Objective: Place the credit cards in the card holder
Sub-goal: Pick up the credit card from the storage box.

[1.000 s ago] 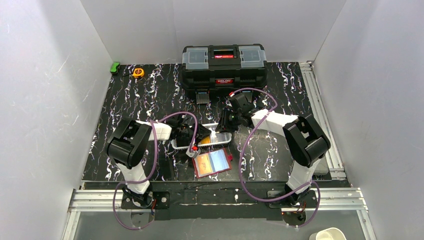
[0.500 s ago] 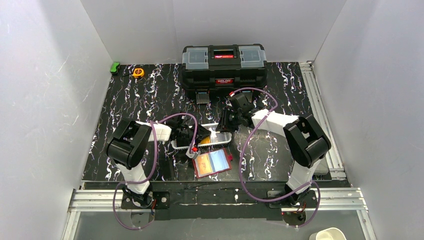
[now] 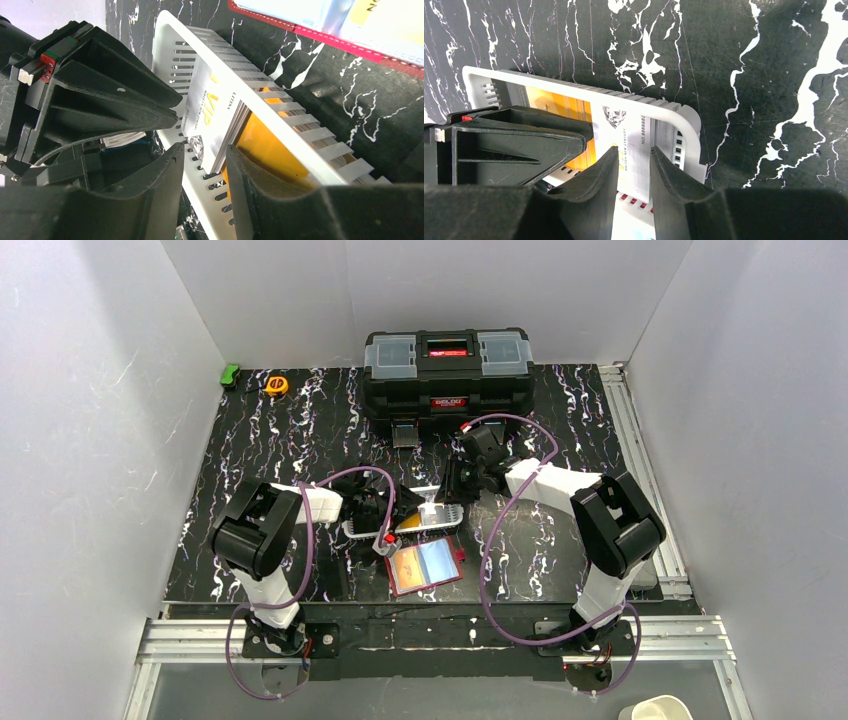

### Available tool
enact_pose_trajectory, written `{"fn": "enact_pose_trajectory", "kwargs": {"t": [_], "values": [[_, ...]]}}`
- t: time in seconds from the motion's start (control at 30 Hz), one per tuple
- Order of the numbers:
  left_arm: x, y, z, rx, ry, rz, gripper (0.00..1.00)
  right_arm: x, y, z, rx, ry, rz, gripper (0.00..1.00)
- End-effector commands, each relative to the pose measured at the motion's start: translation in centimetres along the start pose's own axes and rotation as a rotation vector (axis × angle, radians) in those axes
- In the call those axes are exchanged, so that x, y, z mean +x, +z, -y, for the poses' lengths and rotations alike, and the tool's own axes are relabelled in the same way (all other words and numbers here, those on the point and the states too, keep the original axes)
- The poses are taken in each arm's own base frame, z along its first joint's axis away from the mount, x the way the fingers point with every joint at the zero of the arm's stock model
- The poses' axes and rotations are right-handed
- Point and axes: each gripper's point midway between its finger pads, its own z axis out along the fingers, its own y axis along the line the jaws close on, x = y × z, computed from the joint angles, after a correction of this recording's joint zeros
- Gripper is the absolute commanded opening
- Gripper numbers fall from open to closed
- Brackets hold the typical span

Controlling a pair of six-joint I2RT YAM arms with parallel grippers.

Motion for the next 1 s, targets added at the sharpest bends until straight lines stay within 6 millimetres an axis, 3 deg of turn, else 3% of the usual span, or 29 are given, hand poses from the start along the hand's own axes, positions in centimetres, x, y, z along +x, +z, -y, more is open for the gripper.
{"fn": "enact_pose_trajectory", "kwargs": {"t": [0.0, 0.47, 0.97], "values": [[-1.7, -0.1, -0.6, 0.039, 0.543, 0.024, 0.37, -0.1, -0.2, 0.2, 0.018, -0.018, 0.004, 0.37], [-1.6, -0.1, -0.5, 0.041, 0.543, 0.022, 0.37, 0.8, 0.9, -0.1, 0.033, -0.027, -0.021, 0.37], [-1.6, -0.2, -0.3, 0.05, 0.539, 0.015, 0.34, 0.5, 0.2, -1.3, 0.003, -0.052, 0.003, 0.36]]}}
